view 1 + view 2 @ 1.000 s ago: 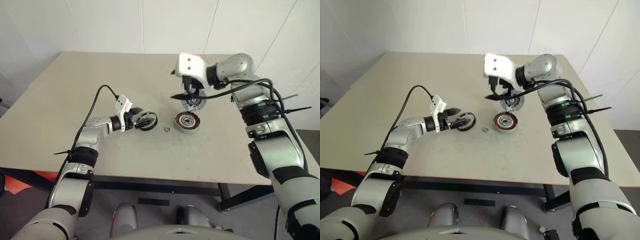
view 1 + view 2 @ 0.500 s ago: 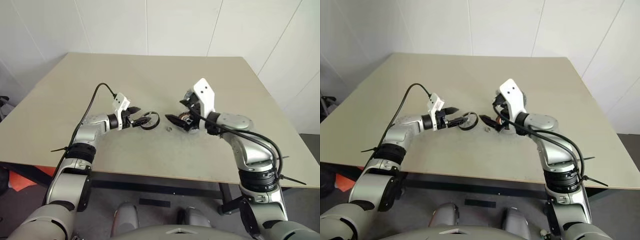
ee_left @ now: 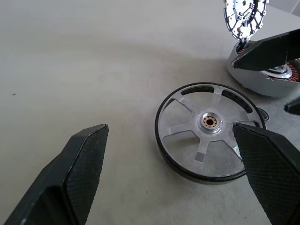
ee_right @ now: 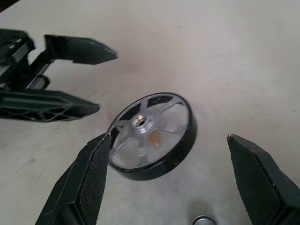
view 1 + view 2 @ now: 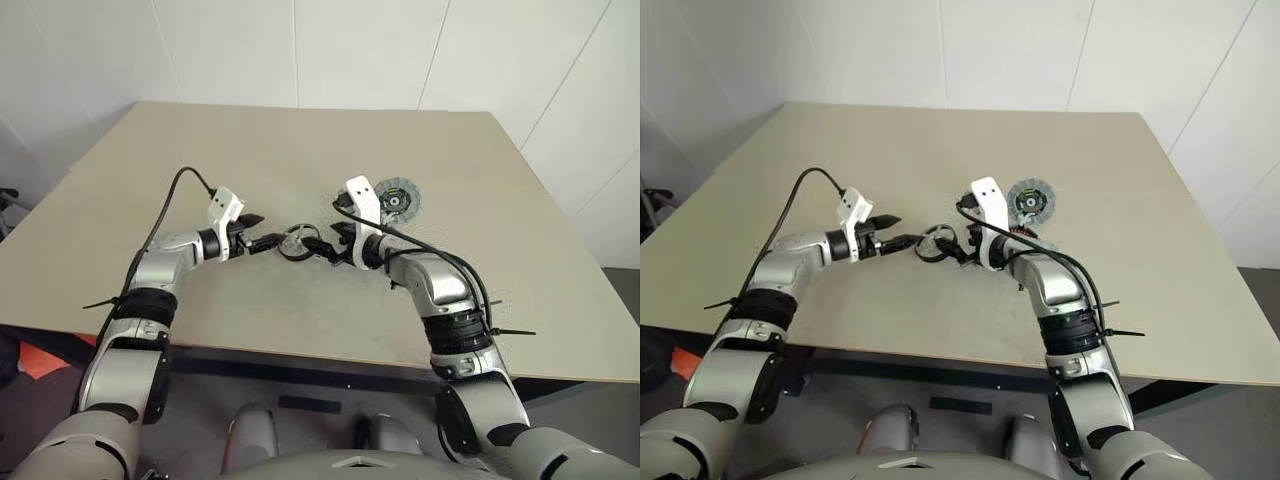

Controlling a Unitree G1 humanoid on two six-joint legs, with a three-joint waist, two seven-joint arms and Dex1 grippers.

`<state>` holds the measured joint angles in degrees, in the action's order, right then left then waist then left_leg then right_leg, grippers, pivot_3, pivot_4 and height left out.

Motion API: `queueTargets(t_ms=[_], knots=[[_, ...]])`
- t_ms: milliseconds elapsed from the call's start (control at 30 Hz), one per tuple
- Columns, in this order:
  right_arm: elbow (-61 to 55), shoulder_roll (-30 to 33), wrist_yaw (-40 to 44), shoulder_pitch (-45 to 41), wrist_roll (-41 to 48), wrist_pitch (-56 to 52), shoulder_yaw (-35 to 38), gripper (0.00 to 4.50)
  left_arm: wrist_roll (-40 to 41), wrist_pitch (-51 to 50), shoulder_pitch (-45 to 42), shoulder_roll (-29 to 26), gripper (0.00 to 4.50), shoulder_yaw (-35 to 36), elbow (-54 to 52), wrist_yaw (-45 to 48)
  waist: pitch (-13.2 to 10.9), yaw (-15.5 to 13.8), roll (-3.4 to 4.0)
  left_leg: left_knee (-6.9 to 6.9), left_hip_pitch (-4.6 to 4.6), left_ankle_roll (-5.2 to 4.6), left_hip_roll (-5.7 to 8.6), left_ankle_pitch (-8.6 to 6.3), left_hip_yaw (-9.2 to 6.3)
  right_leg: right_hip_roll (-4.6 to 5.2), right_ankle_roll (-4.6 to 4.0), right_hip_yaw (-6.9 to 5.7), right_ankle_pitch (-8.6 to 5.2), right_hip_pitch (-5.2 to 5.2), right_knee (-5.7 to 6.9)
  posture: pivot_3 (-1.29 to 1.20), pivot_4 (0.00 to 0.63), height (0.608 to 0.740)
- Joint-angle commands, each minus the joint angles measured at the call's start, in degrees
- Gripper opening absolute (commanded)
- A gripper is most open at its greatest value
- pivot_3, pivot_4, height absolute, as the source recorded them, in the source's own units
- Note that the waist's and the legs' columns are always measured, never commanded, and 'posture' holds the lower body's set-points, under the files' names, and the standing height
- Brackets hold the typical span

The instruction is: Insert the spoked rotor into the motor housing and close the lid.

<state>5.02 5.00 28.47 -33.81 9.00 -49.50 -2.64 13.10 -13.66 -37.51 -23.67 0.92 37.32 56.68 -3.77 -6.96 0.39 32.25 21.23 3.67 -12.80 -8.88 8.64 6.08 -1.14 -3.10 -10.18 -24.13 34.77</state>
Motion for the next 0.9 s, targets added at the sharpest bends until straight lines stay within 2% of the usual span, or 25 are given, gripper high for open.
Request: queueTargets(t_ms=[33, 533, 867, 900], knots=[[1.29, -0.51, -2.3, -1.69, 0.9, 2.28, 1.52, 4.46, 1.1, -0.1, 0.34, -1.32, 4.5, 1.66, -3.7, -0.28, 0.0, 0.01, 0.0, 0.0, 0.0, 0.0, 0.0, 0.0, 0.0, 0.0, 0.0, 0.0, -0.01, 0.0, 0.0, 0.0, 0.0, 0.74], [4.87, -4.29, -4.61, -0.07, 4.12, 0.92, 1.97, 4.46, 0.78, -0.6, 0.18, -1.01, 4.5, 1.32, -4.45, -0.93, 0.0, 0.04, 0.0, 0.0, -0.09, -0.01, -0.01, -0.01, 0.0, 0.0, 0.01, 0.01, 0.0, 0.02, 0.1, 0.0, 0.0, 0.74], [7.9, -4.37, -4.69, 0.26, 4.63, 1.56, 2.27, 4.46, 0.67, -0.47, 0.33, -0.97, 4.5, 1.26, -4.79, -1.12, 0.01, 0.02, -0.01, 0.01, -0.11, -0.02, -0.01, -0.01, 0.0, 0.0, 0.01, 0.01, 0.0, 0.05, 0.09, 0.0, 0.0, 0.74], [7.78, -4.4, -4.64, 0.23, 4.8, 1.45, 2.34, 4.3, 0.66, -0.46, 0.37, -0.97, 4.5, 1.26, -4.84, -1.16, 0.01, 0.02, -0.01, 0.01, -0.11, -0.02, -0.01, -0.01, 0.0, 0.0, 0.01, 0.01, 0.0, 0.05, 0.1, 0.0, 0.0, 0.74]])
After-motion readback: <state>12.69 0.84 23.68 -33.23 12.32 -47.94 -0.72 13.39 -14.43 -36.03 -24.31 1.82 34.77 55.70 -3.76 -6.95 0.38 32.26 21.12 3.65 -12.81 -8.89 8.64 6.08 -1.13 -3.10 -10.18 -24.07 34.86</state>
